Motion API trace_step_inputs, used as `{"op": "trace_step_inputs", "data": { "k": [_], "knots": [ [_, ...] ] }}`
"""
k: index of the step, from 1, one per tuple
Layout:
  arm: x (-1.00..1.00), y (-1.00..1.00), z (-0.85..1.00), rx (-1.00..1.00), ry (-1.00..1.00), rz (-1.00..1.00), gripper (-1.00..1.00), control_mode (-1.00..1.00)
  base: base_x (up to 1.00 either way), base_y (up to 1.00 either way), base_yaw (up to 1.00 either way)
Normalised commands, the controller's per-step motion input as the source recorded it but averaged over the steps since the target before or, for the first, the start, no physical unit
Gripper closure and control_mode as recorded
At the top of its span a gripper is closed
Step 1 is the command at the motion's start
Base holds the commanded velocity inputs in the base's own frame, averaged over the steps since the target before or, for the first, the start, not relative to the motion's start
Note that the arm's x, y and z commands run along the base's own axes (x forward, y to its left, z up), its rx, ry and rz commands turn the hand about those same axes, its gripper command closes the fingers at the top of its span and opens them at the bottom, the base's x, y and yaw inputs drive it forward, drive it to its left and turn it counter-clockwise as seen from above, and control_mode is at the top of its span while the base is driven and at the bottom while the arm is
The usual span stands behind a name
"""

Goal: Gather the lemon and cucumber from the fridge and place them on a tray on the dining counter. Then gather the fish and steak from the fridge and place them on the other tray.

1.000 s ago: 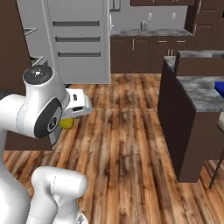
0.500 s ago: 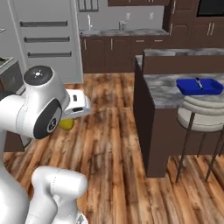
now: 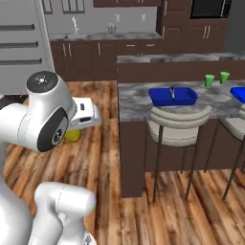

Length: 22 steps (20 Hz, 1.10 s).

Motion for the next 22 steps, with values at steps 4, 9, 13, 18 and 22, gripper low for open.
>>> {"op": "trace_step_inputs", "data": {
  "k": [4,9,13,18,22],
  "knots": [
    [0.0,0.0,0.0,0.0,0.0,0.0,1.0,1.0,0.75,-0.96,-0.04],
    [0.0,0.0,0.0,0.0,0.0,0.0,1.0,1.0,0.81,-0.95,-0.02],
    [0.0,0.0,0.0,0.0,0.0,0.0,1.0,1.0,0.81,-0.95,0.0],
    [0.0,0.0,0.0,0.0,0.0,0.0,1.0,1.0,0.76,-0.93,0.0],
    [0.0,0.0,0.0,0.0,0.0,0.0,1.0,1.0,0.76,-0.92,0.0]
  ]
}}
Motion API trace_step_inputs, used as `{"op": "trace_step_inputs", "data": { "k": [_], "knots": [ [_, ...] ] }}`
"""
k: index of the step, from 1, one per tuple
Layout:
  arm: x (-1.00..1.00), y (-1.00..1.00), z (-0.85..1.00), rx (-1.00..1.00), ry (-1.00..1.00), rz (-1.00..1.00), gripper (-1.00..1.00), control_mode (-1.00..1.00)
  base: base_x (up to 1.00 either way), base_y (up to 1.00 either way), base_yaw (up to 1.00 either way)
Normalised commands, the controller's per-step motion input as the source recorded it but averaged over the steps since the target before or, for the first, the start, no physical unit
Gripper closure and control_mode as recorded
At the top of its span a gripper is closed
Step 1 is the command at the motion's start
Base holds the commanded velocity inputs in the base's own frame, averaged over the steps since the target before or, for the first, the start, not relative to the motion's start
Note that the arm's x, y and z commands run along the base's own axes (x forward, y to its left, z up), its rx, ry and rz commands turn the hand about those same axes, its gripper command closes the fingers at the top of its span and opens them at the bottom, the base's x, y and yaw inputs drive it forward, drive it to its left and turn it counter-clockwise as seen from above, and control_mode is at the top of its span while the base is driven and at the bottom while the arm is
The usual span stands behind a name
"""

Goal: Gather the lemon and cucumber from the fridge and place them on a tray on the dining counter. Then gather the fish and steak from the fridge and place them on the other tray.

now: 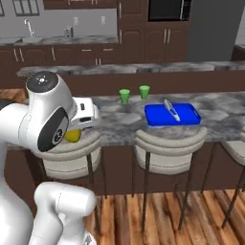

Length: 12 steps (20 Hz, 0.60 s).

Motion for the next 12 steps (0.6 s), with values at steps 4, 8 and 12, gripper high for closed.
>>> {"op": "trace_step_inputs", "data": {
  "k": [4,8,12],
  "knots": [
    [0.0,0.0,0.0,0.0,0.0,0.0,1.0,1.0,0.71,-0.92,0.0],
    [0.0,0.0,0.0,0.0,0.0,0.0,1.0,1.0,0.74,-0.85,0.0],
    [0.0,0.0,0.0,0.0,0.0,0.0,1.0,1.0,0.95,-0.53,0.02]
  ]
}}
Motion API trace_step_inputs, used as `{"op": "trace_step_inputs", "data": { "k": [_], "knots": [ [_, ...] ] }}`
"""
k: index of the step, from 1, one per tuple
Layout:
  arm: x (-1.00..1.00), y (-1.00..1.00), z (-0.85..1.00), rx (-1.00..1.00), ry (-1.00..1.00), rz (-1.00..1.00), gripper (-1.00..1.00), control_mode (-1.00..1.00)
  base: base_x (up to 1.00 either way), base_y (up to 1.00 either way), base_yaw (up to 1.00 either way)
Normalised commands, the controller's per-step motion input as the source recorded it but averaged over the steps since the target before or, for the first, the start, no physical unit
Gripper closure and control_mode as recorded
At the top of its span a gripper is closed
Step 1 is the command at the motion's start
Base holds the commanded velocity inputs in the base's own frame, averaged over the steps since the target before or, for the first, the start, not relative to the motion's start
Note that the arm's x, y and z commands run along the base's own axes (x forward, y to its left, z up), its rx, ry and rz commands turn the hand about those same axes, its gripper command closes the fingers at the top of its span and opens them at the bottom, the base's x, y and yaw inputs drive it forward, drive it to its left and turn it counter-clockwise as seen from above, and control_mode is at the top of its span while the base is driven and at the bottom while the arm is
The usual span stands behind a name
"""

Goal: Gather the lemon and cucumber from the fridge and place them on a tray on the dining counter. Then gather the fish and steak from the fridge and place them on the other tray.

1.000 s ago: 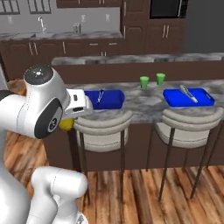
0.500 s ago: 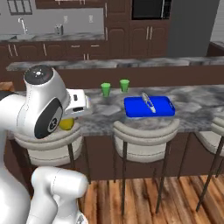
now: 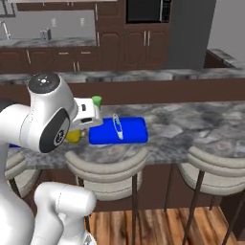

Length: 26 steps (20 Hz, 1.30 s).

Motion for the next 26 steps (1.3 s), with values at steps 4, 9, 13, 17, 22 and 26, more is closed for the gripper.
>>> {"op": "trace_step_inputs", "data": {
  "k": [4,9,13,17,22,26],
  "knots": [
    [0.0,0.0,0.0,0.0,0.0,0.0,1.0,1.0,0.97,-0.38,0.16],
    [0.18,-0.03,0.0,0.02,0.0,0.05,1.0,-1.0,0.69,-0.15,0.21],
    [0.98,-0.12,0.0,0.1,0.08,0.17,1.0,-1.0,0.0,0.0,0.0],
    [1.0,0.03,-0.08,0.04,0.2,0.01,1.0,-1.0,0.0,0.0,0.0],
    [1.0,0.24,-0.28,0.0,0.2,-0.01,1.0,-1.0,0.0,0.0,0.0],
    [0.99,0.32,-0.4,0.0,0.16,0.0,1.0,-1.0,0.0,0.0,0.0]
  ]
}}
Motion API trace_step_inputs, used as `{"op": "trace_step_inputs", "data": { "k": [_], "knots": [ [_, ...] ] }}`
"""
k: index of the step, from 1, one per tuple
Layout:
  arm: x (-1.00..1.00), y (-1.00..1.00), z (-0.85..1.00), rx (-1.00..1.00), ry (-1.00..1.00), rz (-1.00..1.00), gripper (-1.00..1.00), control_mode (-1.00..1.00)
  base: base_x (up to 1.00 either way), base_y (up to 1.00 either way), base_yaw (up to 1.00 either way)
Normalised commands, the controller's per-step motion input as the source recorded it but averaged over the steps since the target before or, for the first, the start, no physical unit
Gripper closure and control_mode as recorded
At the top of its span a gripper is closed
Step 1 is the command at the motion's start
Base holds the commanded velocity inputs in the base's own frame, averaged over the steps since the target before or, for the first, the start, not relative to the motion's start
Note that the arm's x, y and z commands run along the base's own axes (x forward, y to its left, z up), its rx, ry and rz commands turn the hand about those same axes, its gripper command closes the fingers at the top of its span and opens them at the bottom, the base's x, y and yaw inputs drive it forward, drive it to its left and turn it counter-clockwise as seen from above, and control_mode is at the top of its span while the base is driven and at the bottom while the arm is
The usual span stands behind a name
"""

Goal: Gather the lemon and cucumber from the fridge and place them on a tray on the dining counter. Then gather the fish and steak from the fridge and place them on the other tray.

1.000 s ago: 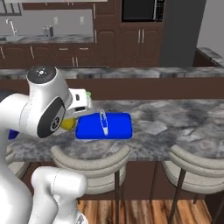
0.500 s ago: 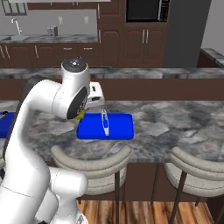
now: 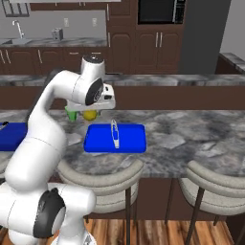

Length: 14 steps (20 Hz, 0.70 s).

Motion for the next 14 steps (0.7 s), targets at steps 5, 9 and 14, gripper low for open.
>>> {"op": "trace_step_inputs", "data": {
  "k": [5,9,14],
  "knots": [
    [0.89,0.35,-0.69,-0.01,0.1,0.0,1.0,-1.0,0.0,0.0,0.0],
    [0.87,0.14,-0.63,0.0,0.09,0.0,1.0,-1.0,0.0,0.0,0.0],
    [0.47,-0.04,-0.62,0.0,0.0,-0.02,1.0,-1.0,0.0,0.0,0.0]
  ]
}}
